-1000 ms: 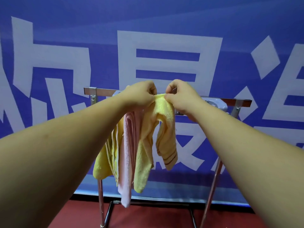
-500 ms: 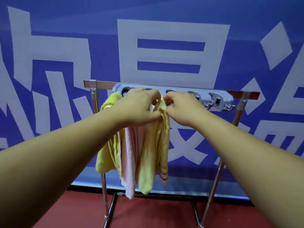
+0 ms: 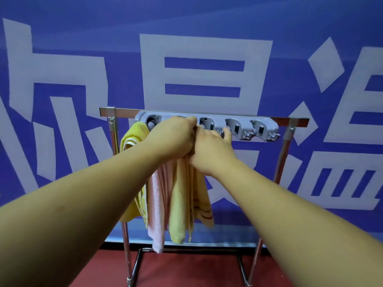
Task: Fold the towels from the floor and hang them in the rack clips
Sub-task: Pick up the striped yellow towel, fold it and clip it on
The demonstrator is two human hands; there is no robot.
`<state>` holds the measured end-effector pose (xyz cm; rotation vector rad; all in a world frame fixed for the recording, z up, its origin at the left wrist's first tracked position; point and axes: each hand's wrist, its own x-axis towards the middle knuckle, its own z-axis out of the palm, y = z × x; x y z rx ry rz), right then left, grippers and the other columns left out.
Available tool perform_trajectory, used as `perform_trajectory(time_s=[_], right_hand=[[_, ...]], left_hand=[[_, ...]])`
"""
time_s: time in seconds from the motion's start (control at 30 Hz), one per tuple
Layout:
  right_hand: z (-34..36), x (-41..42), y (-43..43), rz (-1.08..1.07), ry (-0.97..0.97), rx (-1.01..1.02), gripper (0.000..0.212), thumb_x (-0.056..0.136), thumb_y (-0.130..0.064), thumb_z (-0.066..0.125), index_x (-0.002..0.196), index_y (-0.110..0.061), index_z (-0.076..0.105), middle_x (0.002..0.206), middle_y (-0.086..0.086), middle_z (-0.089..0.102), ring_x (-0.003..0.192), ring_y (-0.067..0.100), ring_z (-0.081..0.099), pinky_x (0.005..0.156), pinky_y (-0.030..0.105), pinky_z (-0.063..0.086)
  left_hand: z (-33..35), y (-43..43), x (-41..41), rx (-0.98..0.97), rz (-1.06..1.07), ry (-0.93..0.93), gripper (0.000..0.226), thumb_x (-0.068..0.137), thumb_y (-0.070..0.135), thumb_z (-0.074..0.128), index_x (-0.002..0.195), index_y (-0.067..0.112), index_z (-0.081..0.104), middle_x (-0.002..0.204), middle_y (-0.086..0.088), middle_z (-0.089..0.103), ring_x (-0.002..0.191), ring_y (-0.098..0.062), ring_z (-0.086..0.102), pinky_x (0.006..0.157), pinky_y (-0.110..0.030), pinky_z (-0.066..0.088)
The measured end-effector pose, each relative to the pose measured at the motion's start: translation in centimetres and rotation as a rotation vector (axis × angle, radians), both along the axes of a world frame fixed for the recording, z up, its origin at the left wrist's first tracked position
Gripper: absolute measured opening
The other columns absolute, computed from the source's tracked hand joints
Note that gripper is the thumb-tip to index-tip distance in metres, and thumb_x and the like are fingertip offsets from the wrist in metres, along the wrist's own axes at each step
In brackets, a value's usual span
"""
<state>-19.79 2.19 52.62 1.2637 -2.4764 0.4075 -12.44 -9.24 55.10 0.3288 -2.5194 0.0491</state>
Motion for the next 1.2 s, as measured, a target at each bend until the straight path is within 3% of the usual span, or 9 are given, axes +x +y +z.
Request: perform_trajectory(time_s=[0.23,0.5,0.57,0.63,0.73,0.83,0.97,1.1,1.2], right_hand=[[0.0,-1.7,0.9,-0.019,0.082,0.009,0.042,0.099,-0.011,0.038,0.136,-0.024,0.052,0.104,-0.003,0.071,0.107,0.024,0.067,0.129,0.056,0.005],[0.9,-1.4,1.6,0.041,-0.058,0.129,0.023,0.097,-0.017,0.041,0.118,-0.021,0.049,0.077,-0.011,0.052,0.11,0.026,0.063,0.13,0.056,0.0],[1.3,-1.2,2.2,0.08,-0.131,0.078,0.023,0.097,-0.02,0.041,0.116,-0.023,0.053,0.084,-0.007,0.064,0.11,0.026,0.061,0.131,0.05,0.005],[1.7,-0.9,2.9,0.105,-0.253,-0.063,0.039,0.097,-0.016,0.041,0.129,-0.028,0.062,0.106,-0.002,0.074,0.109,0.025,0.058,0.125,0.047,0.028],[2.3,-0.9,4.0,0.041,-0.281,-0.274,0.047,0.099,-0.008,0.04,0.129,-0.031,0.068,0.119,-0.001,0.074,0.108,0.024,0.066,0.093,0.047,0.059],[3.1,-1.0,5.3,-0.066,-0.196,-0.293,0.042,0.101,-0.009,0.04,0.114,-0.031,0.073,0.112,0.002,0.072,0.094,0.026,0.066,0.078,0.043,0.06],[3.8,1.1,7.9,-0.077,-0.174,-0.213,0.04,0.101,-0.009,0.036,0.112,-0.025,0.071,0.111,0.003,0.069,0.097,0.027,0.065,0.081,0.048,0.06],[3.5,3.6,10.4,-0.09,-0.12,-0.056,0.028,0.104,-0.02,0.034,0.096,-0.017,0.06,0.098,0.008,0.068,0.088,0.034,0.062,0.074,0.044,0.054],[1.8,5.9,12.1,-0.102,-0.099,0.086,0.053,0.108,-0.054,0.032,0.137,-0.016,0.054,0.134,0.012,0.063,0.122,0.037,0.058,0.099,0.052,0.05]], left_hand=[[0.1,-0.4,0.1,-0.095,0.004,-0.083,0.029,0.093,0.015,0.059,0.12,0.018,0.067,0.102,-0.008,0.071,0.096,-0.033,0.066,0.068,-0.037,0.045],[1.2,0.3,1.8,-0.02,-0.049,-0.181,0.04,0.099,0.021,0.057,0.137,0.029,0.066,0.112,-0.004,0.073,0.096,-0.025,0.06,0.065,-0.033,0.039],[1.5,0.3,2.4,0.065,-0.053,-0.192,0.045,0.103,0.021,0.053,0.145,0.034,0.061,0.127,-0.001,0.072,0.111,-0.025,0.063,0.083,-0.037,0.05],[1.8,0.5,3.2,0.145,-0.033,-0.163,0.044,0.108,0.03,0.047,0.15,0.034,0.056,0.142,0.002,0.067,0.127,-0.023,0.062,0.1,-0.04,0.052],[2.0,1.2,4.3,0.176,0.001,-0.125,0.048,0.106,0.025,0.045,0.154,0.028,0.052,0.151,0.001,0.062,0.136,-0.022,0.058,0.104,-0.038,0.05],[2.2,2.5,5.5,0.155,0.033,-0.102,0.052,0.106,0.02,0.047,0.158,0.027,0.047,0.154,0.0,0.059,0.137,-0.022,0.056,0.1,-0.034,0.047],[1.7,3.9,7.1,0.134,0.052,-0.105,0.053,0.106,0.026,0.047,0.159,0.025,0.044,0.155,-0.004,0.057,0.132,-0.027,0.059,0.095,-0.036,0.048],[0.2,5.3,8.9,0.067,0.076,-0.188,0.058,0.105,0.033,0.047,0.159,0.015,0.039,0.163,-0.011,0.045,0.147,-0.03,0.042,0.115,-0.043,0.04],[-1.5,6.4,10.3,0.015,0.092,-0.236,0.068,0.108,0.048,0.043,0.163,0.01,0.03,0.168,-0.017,0.033,0.156,-0.033,0.026,0.127,-0.046,0.025]])
